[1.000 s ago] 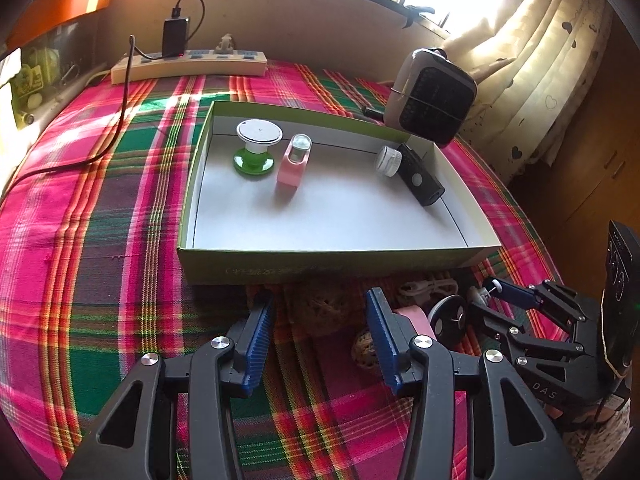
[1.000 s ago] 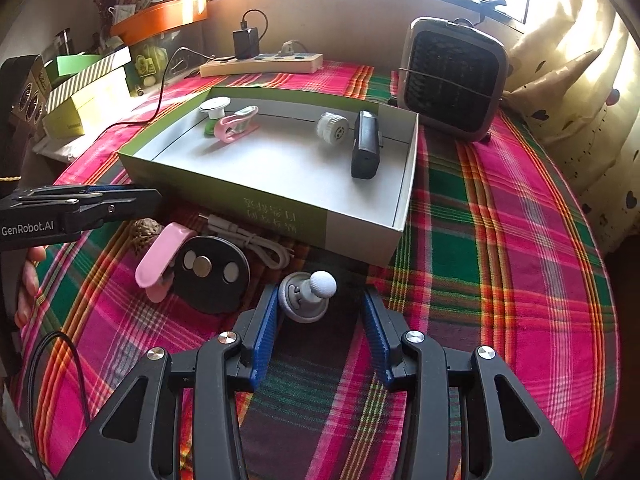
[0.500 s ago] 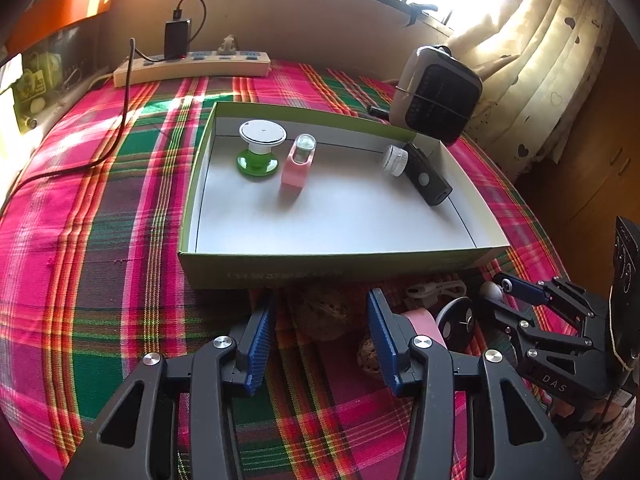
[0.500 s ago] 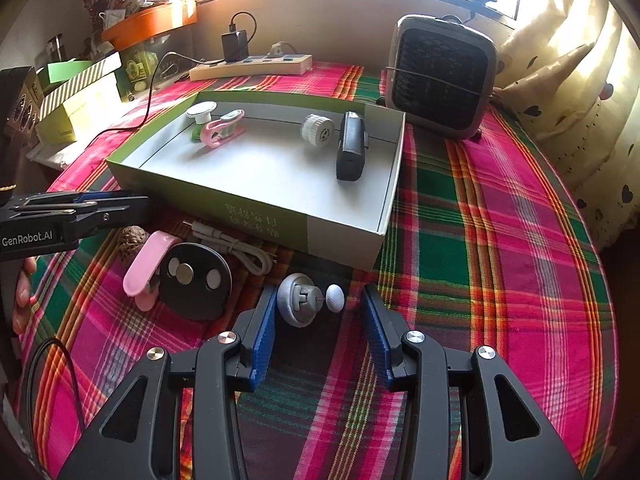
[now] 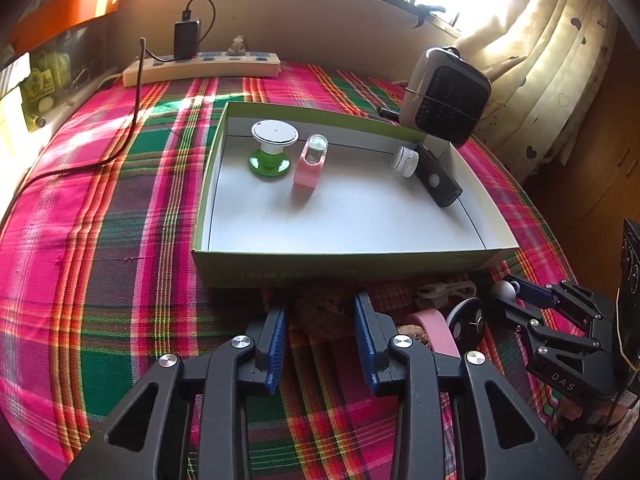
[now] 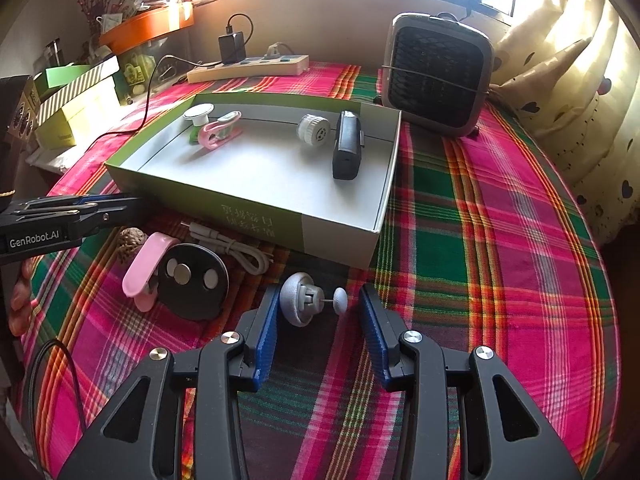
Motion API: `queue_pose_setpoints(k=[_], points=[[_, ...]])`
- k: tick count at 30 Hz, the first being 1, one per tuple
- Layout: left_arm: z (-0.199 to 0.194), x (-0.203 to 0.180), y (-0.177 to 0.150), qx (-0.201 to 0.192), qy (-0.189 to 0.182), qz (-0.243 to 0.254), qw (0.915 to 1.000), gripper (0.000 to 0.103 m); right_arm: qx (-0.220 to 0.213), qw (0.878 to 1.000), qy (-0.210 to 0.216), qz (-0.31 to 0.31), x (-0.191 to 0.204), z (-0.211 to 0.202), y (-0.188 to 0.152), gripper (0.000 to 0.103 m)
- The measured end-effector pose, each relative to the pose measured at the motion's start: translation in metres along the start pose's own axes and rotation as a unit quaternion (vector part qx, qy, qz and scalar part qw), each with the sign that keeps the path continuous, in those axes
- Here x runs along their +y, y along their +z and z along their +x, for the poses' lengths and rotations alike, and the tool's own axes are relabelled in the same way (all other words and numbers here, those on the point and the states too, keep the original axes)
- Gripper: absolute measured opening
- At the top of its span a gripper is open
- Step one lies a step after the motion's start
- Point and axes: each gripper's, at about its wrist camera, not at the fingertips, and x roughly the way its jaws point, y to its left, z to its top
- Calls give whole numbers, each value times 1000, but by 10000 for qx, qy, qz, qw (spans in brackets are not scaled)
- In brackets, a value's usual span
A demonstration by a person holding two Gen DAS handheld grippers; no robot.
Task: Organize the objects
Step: 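Move the right gripper onto the white ball-topped knob and close it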
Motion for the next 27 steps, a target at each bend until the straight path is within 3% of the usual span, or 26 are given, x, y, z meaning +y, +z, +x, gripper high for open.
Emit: queue_pose_setpoints(k=[27], points=[[-1,0,-1,-15,14,15,10000,29,-16,10000,32,18,-1,-1,0,33]])
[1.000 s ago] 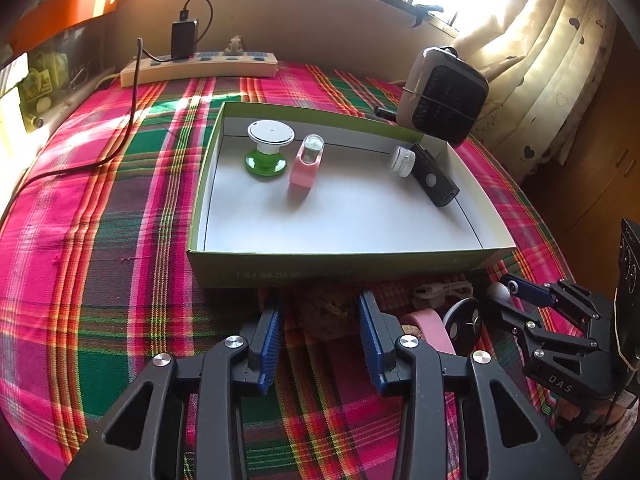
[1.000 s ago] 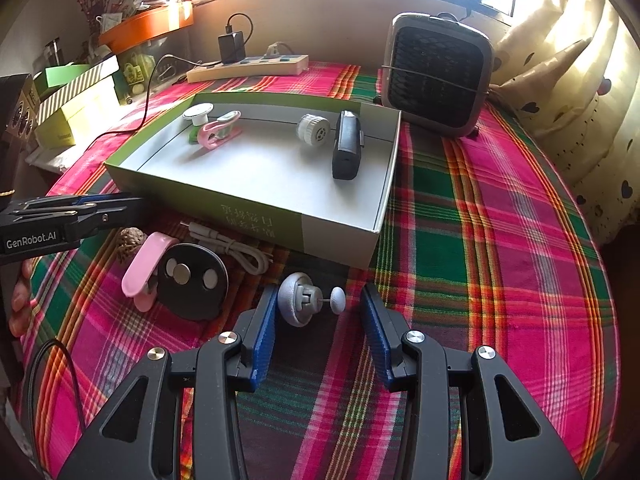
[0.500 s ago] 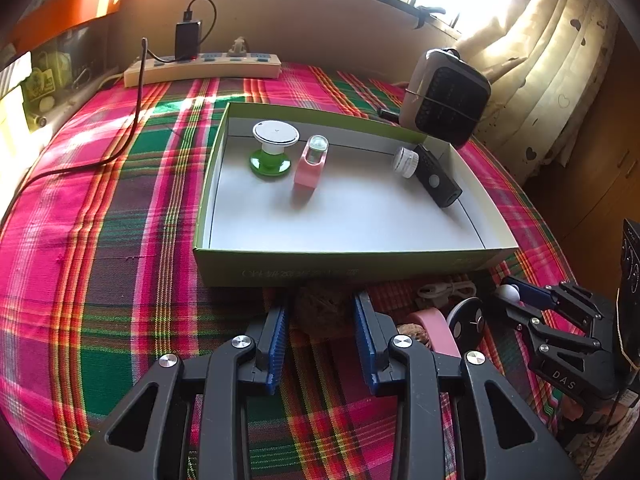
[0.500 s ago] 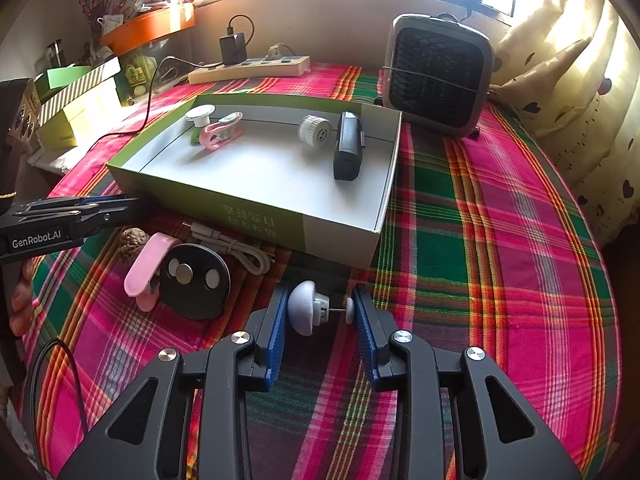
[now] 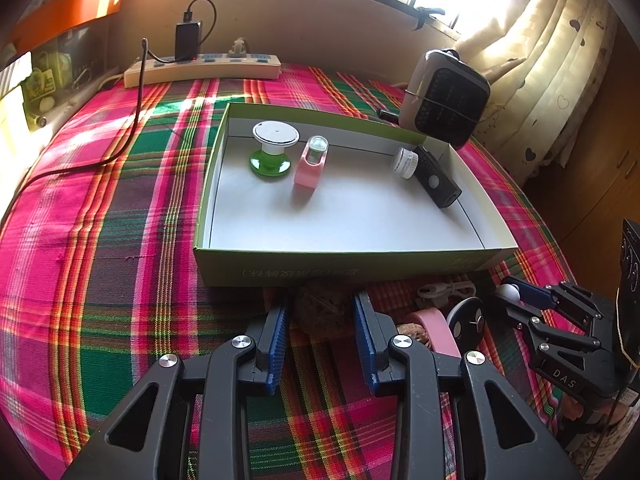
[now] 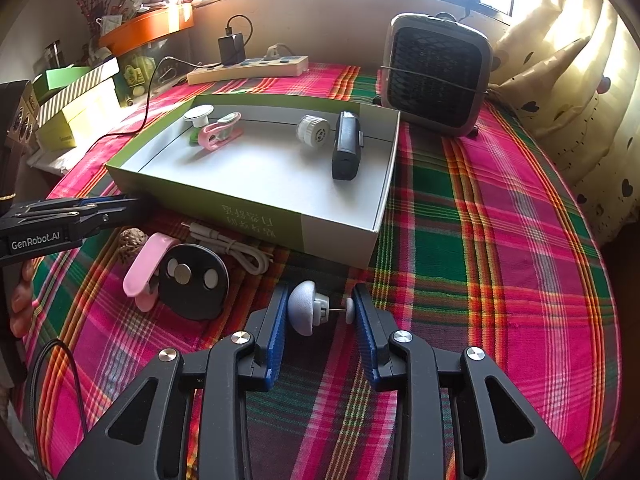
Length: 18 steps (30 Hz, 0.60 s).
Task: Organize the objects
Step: 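Move the right gripper onto the white ball-topped knob and close it, then grasp the walnut with the left gripper while the right holds the white knob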
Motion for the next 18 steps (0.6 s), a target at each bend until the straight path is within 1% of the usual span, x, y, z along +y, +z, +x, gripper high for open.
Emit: queue_pose_setpoints(k=[10,18], points=[[-5,0,1,-52,-7,-2,10000,29,-69,9999,37,65,-3,-3,2,33],[-16,-5,1,-166,-109,65,9998,29,-179,9998,83,47,-1,-11,6,33]])
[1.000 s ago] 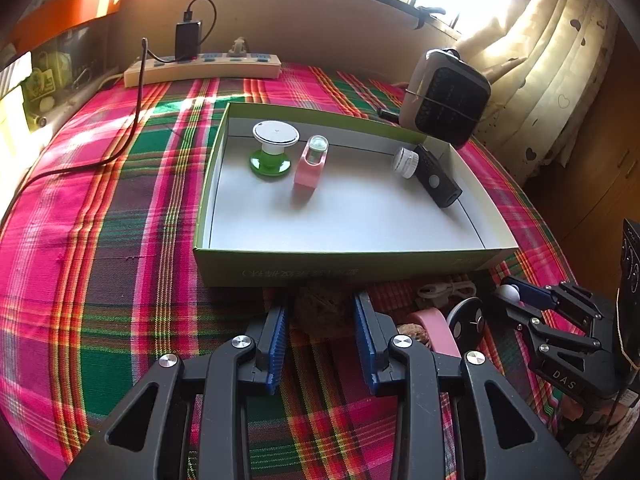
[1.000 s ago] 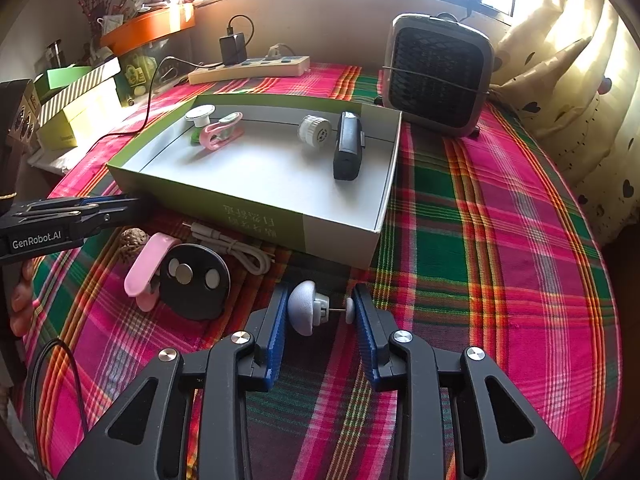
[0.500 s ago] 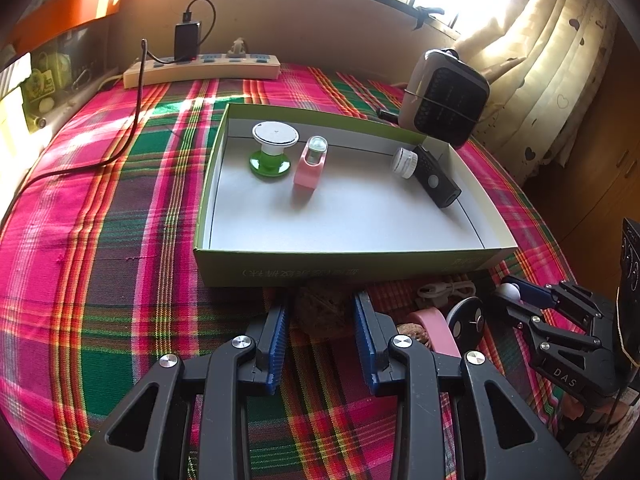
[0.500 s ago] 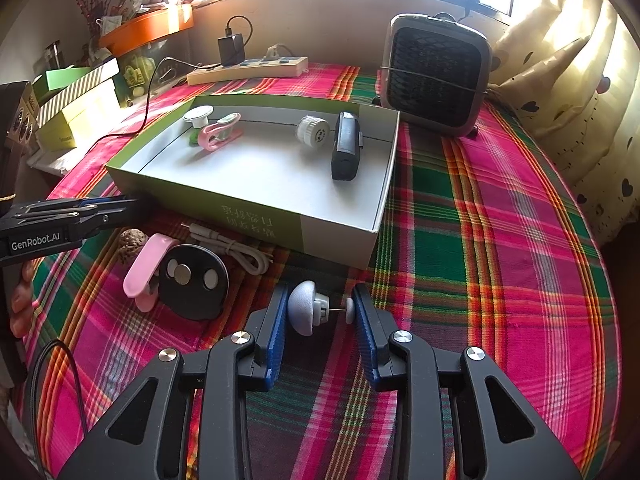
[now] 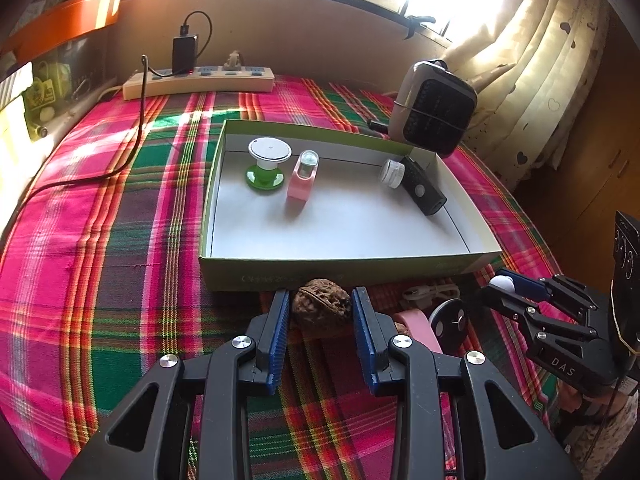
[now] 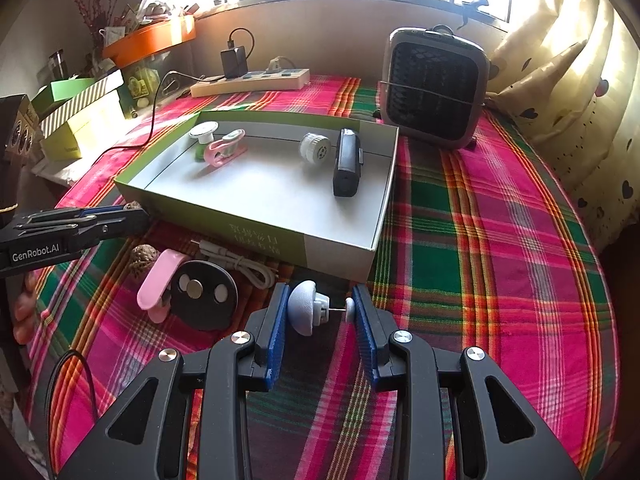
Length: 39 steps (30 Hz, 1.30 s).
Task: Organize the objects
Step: 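Grasp the walnut with the left gripper while the right holds the white knob, then carry the walnut in the left gripper over the box while the right releases the knob inside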
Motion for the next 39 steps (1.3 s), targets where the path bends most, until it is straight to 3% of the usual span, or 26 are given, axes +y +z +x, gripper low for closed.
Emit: queue_pose_setpoints(k=[20,39], points=[[-7,2,25,-257,83,123,9996,29,-439,9987,163,-195,12,-4,45,33],[25,19,47,-181,208,118,9996,29,-142,9985,332,-413,34,64,107,33]])
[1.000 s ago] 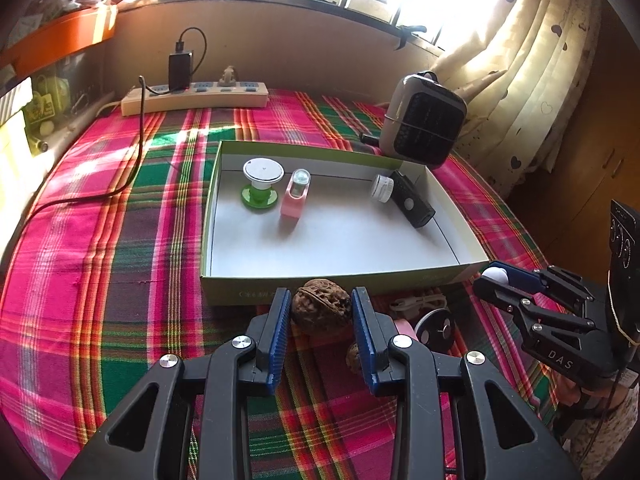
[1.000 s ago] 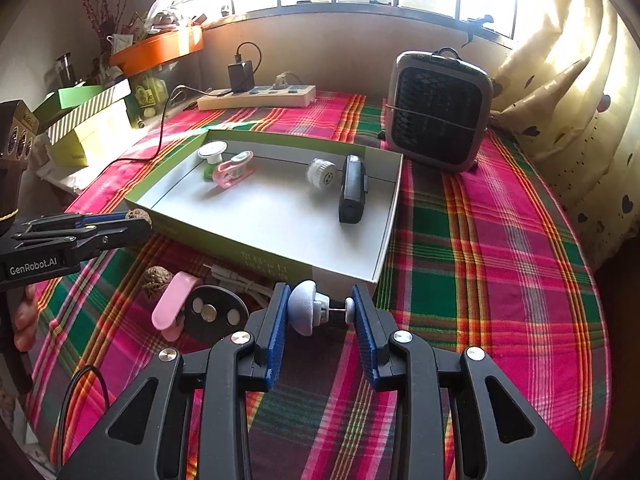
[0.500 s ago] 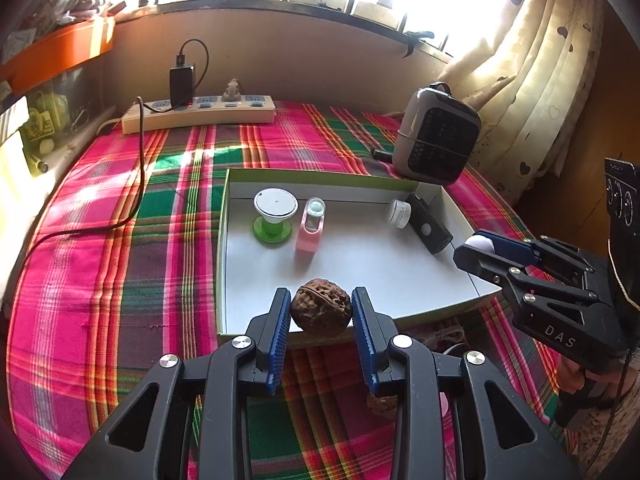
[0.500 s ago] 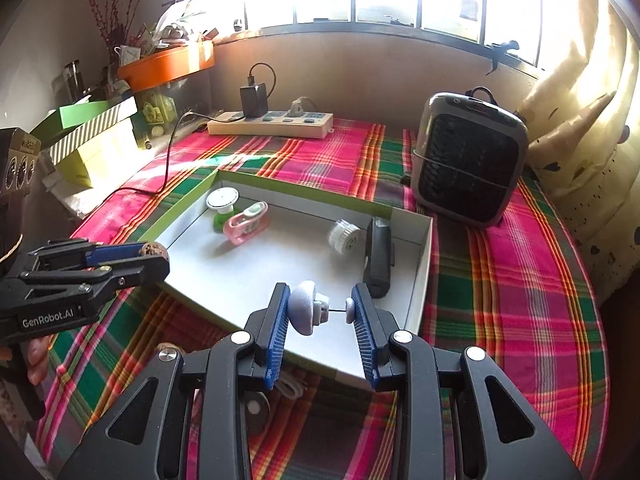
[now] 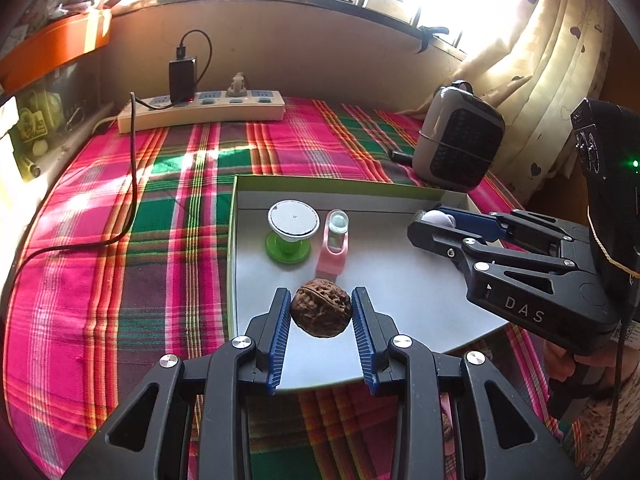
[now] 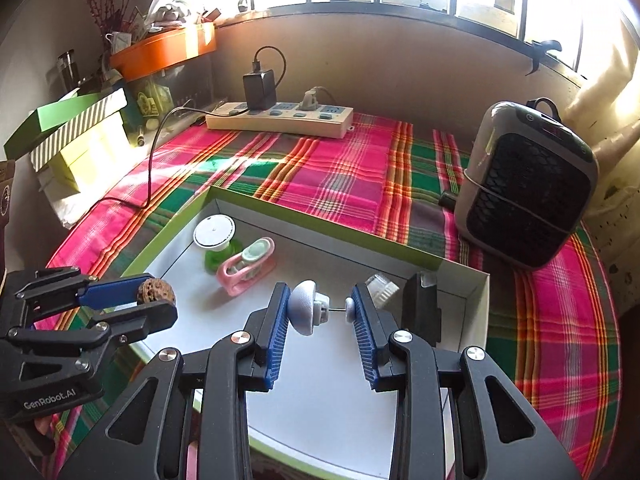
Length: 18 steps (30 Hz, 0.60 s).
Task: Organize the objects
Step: 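Carry the walnut in the left gripper over the box while the right releases the knob inside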
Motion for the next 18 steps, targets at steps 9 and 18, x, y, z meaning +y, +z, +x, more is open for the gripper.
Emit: queue_pose_setpoints(k=[9,18], points=[[13,5,5,32,39,24,10000,29,219,9997,-46,-102,7,30,18,33],[17,3,8,51,92,146,9998,29,426,9988,-153,-173,9,49,24,33]])
